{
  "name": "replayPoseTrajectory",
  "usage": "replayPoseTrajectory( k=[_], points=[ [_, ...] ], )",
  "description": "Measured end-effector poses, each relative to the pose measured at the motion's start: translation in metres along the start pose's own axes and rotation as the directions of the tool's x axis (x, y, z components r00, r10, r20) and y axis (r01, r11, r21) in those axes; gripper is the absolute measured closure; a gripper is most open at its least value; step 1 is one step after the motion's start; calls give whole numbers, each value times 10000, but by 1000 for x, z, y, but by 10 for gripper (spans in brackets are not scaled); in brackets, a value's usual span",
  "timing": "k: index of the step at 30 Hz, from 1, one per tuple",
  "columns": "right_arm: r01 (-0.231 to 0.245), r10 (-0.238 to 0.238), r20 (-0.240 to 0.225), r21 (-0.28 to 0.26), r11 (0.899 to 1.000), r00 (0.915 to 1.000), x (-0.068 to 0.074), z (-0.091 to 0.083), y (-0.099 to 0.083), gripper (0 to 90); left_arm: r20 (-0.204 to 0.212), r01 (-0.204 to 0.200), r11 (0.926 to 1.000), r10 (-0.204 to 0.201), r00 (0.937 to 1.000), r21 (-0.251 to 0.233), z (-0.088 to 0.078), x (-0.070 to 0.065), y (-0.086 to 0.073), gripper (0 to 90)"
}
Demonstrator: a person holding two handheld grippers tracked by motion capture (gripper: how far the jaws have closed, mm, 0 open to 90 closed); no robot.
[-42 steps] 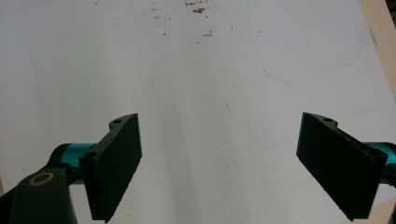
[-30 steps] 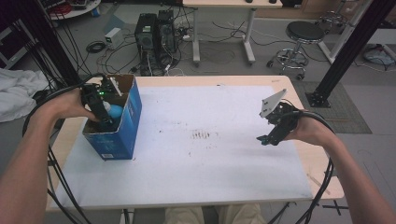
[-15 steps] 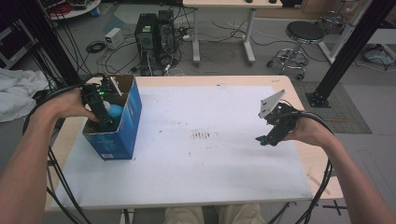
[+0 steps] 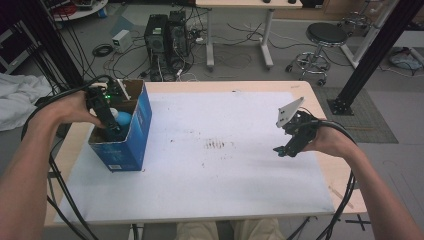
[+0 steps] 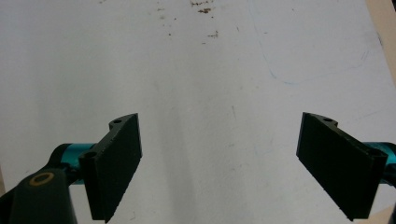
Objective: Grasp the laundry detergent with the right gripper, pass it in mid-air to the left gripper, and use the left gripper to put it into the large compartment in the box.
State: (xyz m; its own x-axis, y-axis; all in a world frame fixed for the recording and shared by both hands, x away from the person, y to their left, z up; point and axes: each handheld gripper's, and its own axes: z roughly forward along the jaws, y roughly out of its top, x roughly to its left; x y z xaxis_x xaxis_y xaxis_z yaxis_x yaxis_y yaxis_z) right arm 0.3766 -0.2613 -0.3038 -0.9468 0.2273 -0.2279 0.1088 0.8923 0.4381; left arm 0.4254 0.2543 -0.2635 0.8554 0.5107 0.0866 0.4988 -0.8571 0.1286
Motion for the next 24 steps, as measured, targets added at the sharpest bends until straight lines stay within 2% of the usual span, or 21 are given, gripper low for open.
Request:
replayPoseTrajectory(
  k=[8, 16, 22, 24],
  points=[
    [-28, 28, 40, 44, 10000, 10000, 0, -1, -2, 134, -193, 41, 10000, -41, 9998, -10, -7, -1, -1, 262],
    [-22, 21, 36, 79, 10000, 10000, 1, 0, -2, 134, -468, -45, 9998, 36, 9989, -178, -23, -4, 0, 259],
    [17, -17, 26, 65, 10000, 10000, 1, 1, 0, 134, -663, -312, 9985, 281, 9974, -459, -38, -9, 6, 247],
    [43, -44, 30, 94, 9999, 10000, 1, 1, 0, 134, -862, -542, 9973, 498, 9950, -503, -47, -15, 13, 247]
  ],
)
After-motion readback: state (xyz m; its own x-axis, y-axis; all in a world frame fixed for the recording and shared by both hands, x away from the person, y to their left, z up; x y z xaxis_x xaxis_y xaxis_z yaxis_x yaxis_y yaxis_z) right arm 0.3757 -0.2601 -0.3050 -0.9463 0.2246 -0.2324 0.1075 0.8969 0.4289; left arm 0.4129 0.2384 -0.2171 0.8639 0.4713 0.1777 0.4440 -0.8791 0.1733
